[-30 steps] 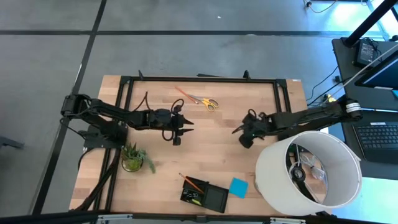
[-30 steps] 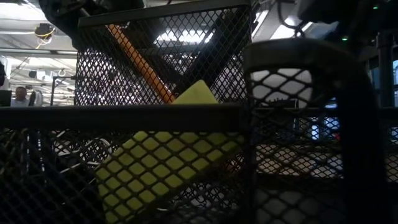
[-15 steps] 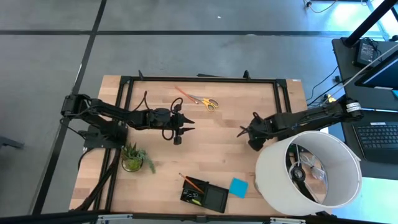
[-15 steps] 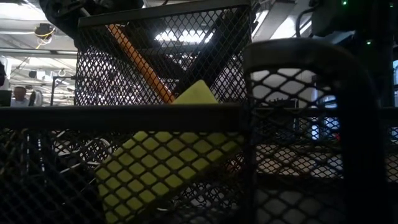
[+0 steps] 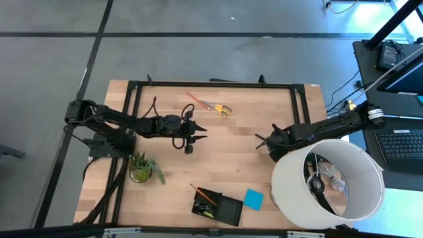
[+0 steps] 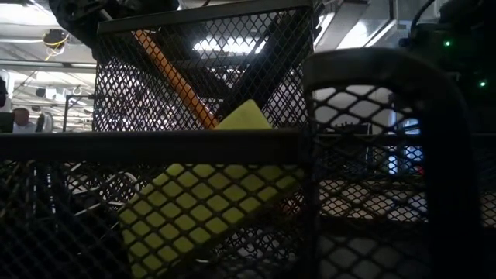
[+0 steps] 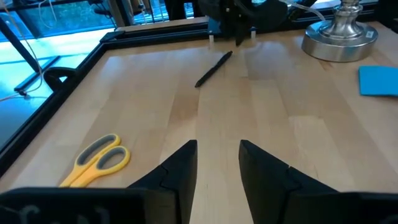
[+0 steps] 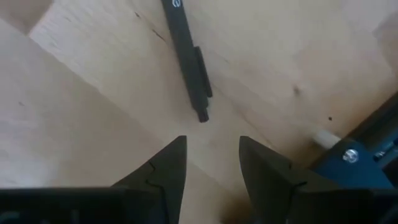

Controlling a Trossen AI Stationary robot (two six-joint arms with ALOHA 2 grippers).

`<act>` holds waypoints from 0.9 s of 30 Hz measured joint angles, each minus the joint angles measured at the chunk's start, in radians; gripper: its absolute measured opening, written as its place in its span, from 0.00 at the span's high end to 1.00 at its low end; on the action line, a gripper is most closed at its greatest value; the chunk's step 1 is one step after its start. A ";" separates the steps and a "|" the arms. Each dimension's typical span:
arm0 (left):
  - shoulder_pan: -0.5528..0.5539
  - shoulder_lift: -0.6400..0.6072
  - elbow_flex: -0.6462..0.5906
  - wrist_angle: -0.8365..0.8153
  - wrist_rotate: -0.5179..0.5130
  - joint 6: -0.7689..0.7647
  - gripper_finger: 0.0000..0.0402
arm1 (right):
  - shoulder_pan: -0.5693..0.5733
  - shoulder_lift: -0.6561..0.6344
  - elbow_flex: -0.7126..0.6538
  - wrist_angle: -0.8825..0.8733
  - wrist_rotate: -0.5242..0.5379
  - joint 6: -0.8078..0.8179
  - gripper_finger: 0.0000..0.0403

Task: Pick and place office supplies into organizer
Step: Put the black pen into the black desk organizer

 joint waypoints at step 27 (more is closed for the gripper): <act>0.000 0.000 0.000 -0.009 0.000 -0.016 0.73 | -0.009 -0.001 -0.102 0.176 0.009 -0.027 0.71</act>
